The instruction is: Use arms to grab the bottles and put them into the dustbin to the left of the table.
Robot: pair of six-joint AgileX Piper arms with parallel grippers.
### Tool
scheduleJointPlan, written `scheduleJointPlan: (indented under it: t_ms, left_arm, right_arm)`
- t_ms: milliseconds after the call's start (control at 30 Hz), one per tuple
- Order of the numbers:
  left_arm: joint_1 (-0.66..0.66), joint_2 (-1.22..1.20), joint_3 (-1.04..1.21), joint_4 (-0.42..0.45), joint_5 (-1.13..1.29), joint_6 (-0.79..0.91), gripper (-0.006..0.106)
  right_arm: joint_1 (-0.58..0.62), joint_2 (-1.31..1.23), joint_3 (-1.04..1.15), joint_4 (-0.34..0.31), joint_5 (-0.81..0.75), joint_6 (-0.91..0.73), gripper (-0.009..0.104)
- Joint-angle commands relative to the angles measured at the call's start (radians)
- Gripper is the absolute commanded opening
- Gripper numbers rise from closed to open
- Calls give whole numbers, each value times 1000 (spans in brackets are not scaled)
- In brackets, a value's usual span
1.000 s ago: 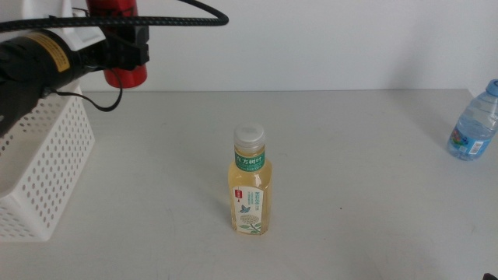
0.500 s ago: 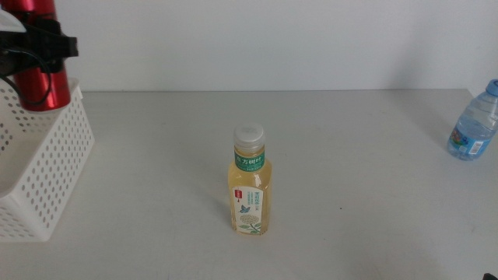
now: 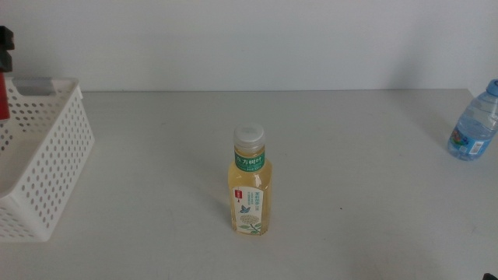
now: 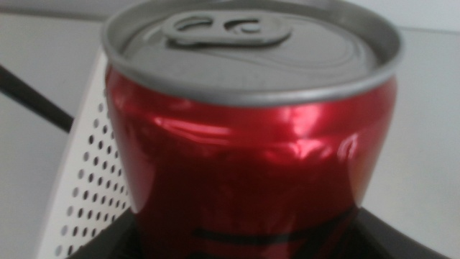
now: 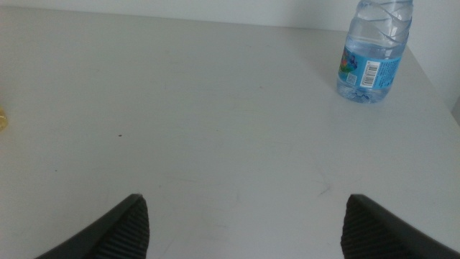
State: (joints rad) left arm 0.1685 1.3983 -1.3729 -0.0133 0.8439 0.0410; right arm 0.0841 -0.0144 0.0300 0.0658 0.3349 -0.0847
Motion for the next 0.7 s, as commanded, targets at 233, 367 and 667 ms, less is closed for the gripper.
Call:
scheduleJointPlan:
  t_ms: [233, 367, 667]
  left_arm:
    - [26, 105, -183, 4, 60, 101, -1]
    - [31, 153, -203, 46, 107, 118, -1]
    - [115, 247, -206, 56, 146, 118, -1]
  right_arm:
    - [-6, -21, -11, -8, -64, -11, 75]
    - [-6, -21, -11, -8, -64, -11, 75]
    - [-6, -21, -11, -9, -64, -11, 75]
